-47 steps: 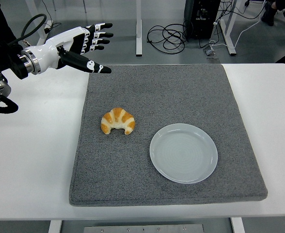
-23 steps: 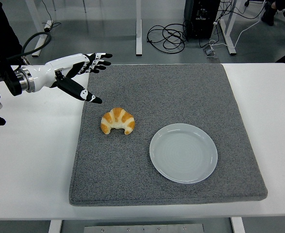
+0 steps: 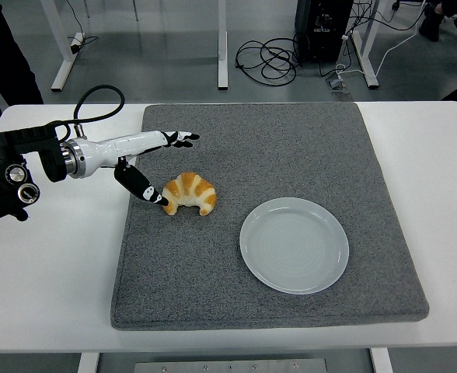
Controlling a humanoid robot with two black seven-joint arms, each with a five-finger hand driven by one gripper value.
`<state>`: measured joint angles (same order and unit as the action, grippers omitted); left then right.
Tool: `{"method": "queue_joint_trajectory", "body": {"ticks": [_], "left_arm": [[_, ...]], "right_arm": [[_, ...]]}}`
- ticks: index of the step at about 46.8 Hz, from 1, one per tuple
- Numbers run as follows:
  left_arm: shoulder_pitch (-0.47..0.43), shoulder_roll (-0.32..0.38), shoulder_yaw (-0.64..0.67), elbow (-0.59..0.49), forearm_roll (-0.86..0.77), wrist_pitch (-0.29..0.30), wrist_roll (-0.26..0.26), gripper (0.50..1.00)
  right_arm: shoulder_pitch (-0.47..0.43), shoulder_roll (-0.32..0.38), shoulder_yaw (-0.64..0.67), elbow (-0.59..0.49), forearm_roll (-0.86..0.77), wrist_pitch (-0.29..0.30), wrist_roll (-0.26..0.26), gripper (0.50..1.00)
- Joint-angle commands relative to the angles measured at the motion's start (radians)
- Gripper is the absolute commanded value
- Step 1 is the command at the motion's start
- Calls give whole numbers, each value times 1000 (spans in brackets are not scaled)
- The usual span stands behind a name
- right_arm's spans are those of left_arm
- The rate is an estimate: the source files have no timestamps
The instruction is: Place the bread on the plate
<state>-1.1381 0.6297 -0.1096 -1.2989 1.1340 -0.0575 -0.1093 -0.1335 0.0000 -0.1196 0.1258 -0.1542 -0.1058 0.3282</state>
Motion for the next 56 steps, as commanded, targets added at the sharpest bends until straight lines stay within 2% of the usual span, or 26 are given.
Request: {"method": "queue_joint_trajectory", "body": {"ticks": [1, 5, 16, 26, 31, 56], "left_arm": [[3, -18, 22, 7, 62, 47, 2, 974], [0, -27, 62, 13, 124, 70, 0, 972], [12, -51, 68, 18, 136, 99, 13, 969], [32, -107, 70, 73, 181, 200, -1, 980], [44, -111, 68, 79, 182, 240, -1, 980], [69, -149, 65, 98, 136, 263, -3, 980]], "right_arm": [[0, 0, 0, 0, 1, 0, 0, 1000], [0, 0, 0, 0, -1, 0, 0, 1000], [0, 0, 0, 0, -1, 0, 0, 1000], [0, 0, 0, 0, 1, 0, 0, 1000], [0, 0, 0, 0, -1, 0, 0, 1000], [0, 0, 0, 0, 1, 0, 0, 1000]]}}
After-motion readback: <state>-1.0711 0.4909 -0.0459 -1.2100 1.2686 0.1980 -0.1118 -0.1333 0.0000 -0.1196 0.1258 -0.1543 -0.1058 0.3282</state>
